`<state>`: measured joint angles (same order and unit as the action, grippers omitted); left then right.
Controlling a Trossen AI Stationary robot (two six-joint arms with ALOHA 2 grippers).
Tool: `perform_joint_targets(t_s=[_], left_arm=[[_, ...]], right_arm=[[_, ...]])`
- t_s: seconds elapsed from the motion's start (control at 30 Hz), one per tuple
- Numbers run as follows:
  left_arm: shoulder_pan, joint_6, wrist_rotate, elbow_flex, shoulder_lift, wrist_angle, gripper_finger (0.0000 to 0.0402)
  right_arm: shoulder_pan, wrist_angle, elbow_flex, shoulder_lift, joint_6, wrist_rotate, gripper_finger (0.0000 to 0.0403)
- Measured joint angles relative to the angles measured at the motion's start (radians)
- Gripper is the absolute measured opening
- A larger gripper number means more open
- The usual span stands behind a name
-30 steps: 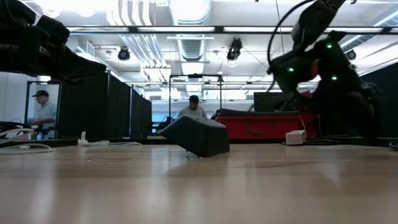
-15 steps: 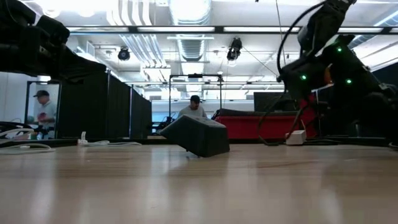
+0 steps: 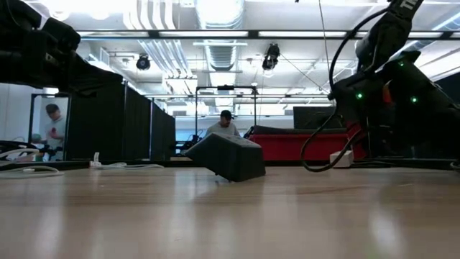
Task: Insert USB
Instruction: Insert the bottom black charger cable into the top black outlet extension
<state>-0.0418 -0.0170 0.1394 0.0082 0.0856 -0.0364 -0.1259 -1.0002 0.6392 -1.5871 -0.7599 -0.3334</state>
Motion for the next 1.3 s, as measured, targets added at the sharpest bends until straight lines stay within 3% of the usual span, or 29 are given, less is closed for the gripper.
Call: perform_joint_targets(t_s=[0.3,0.43,0.57,0.97,1.3], left_arm=[[0.0,0.0,0.0,0.0,0.0,0.0,0.0],[0.0,0.0,0.0,0.0,0.0,0.0,0.0],[0.0,0.0,0.0,0.0,0.001,-0.002,0.0],[0.0,0.0,0.0,0.0,0.014,0.0,0.0],[0.002,0.056,0.0,0.0,0.025,-0.136,0.0]], right_arm=[[0.024,-0.015,0.093,0.001,0.051,0.201,0.0016],[0.044,0.028,0.203,0.033,0.083,0.366,0.0013],[0.052,0.025,0.303,0.084,0.14,0.429,0.0013],[0.064,0.075,0.458,0.166,0.413,0.449,0.0012],[0.157,0.101,0.468,0.262,0.438,0.488,0.0012]])
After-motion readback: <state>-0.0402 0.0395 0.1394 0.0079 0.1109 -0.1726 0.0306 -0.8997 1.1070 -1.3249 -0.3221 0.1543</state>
